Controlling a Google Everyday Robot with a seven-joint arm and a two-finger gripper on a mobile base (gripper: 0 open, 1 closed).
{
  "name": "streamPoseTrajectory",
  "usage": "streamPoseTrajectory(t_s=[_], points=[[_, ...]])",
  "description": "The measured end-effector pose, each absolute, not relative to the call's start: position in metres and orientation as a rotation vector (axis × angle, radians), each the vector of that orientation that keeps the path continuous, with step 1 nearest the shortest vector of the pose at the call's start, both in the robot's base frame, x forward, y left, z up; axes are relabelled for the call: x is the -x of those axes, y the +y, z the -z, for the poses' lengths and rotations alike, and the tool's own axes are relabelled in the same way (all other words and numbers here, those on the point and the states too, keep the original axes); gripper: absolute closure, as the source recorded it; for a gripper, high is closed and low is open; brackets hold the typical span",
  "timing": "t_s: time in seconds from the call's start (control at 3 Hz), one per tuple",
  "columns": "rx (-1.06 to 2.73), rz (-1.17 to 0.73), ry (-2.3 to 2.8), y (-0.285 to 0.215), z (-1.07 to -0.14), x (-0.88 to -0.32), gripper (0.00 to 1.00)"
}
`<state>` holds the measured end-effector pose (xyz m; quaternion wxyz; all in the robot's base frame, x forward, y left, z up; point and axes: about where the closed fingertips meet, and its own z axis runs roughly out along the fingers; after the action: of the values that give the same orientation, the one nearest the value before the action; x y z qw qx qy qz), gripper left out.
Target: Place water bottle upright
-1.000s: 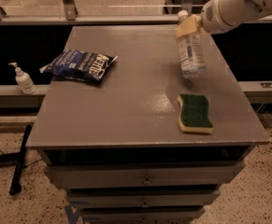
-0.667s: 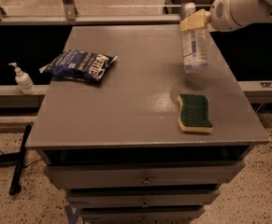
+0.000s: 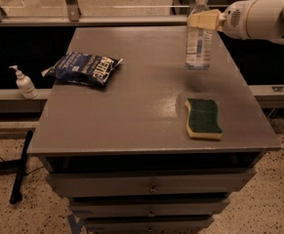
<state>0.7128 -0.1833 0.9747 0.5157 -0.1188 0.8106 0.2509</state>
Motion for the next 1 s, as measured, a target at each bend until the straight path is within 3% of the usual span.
streamPoseTrajectory(t_s=[0.67, 1.0], points=[[0.372, -0.603, 1.769, -0.16, -0.994, -0.713, 1.0], [0.322, -0.646, 1.738, -0.186, -0.989, -0.716, 1.0]])
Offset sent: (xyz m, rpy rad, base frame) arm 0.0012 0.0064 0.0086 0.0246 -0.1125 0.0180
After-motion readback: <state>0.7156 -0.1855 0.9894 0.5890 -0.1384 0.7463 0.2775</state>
